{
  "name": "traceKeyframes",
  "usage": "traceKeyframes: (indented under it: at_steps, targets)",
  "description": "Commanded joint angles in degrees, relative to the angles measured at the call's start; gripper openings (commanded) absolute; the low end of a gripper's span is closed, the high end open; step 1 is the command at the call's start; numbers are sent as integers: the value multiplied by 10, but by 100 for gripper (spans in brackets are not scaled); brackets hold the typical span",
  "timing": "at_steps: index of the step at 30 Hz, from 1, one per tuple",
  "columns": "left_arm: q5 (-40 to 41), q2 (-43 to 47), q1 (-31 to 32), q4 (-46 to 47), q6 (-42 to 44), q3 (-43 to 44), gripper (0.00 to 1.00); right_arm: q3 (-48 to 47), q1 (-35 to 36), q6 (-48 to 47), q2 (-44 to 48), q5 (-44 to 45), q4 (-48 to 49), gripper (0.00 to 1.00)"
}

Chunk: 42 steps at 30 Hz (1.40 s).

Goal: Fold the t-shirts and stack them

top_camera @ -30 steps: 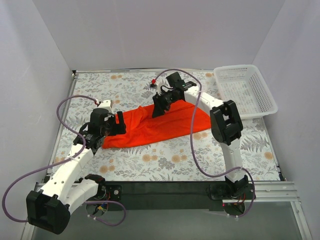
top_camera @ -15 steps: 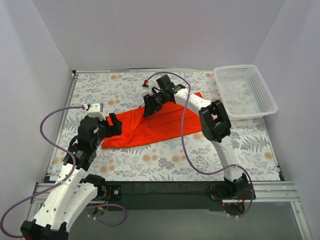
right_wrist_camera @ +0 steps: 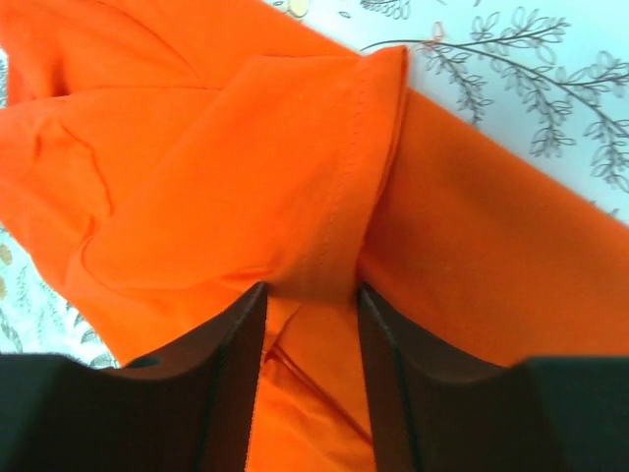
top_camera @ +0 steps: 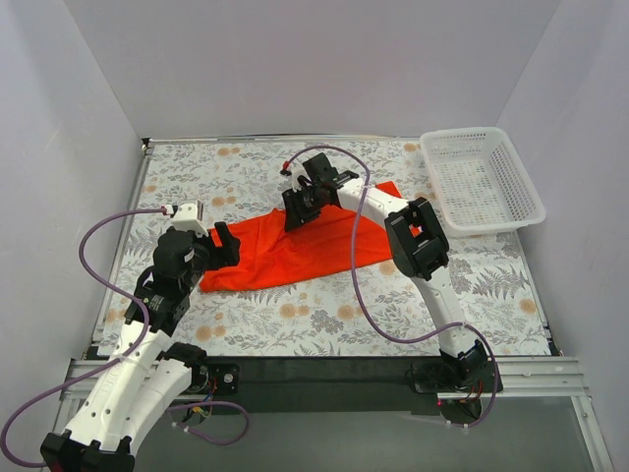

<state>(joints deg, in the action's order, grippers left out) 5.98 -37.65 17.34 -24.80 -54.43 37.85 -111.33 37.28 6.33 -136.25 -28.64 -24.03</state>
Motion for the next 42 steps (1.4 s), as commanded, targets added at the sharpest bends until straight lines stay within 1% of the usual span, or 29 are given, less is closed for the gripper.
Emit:
traceKeyframes:
  at_steps: [1,6,9,10,11,15,18,19,21,22,24,25,32,33,37,42]
  targets:
    - [-1,2,-4,8,2,-5,70,-18,3,9,-1,31,16,39]
    - [-2,-9,-4,8,4,-3,69,-1,2,-18,30,-11,20,39]
    - [-2,-11,-4,8,5,-1,68,7,2,-21,46,-23,28,44]
    - [-3,-10,-4,8,4,-2,68,5,2,-19,46,-24,30,47]
    - [-3,-10,-4,8,5,-2,68,-4,2,-15,41,-26,29,47]
    - [-4,-2,-4,9,4,-4,68,-28,1,-1,13,-40,29,47]
    - [-3,3,-4,10,5,-6,68,-23,2,-6,8,-41,28,37]
    - [-3,5,-4,10,5,-6,68,-19,2,-10,10,-42,28,26]
    - [-4,5,-4,10,5,-5,68,-3,2,-19,25,-41,29,20]
    - [-4,1,-4,10,5,-6,68,2,1,-27,32,-41,29,11]
    - [-5,-1,-4,10,5,-5,68,12,2,-36,53,-40,29,6]
    - [-4,-1,-4,10,6,-5,68,22,2,-42,59,-40,29,1]
    - [-8,-1,-4,10,6,-4,68,61,0,-61,106,-26,27,1]
    - [-8,-1,-4,10,6,-5,68,66,-1,-76,109,-27,26,1]
    - [-11,-5,-4,10,6,-4,68,75,-7,-101,96,-20,9,1]
    - [-12,-6,-4,10,11,-4,68,88,-19,-108,81,-26,-3,1]
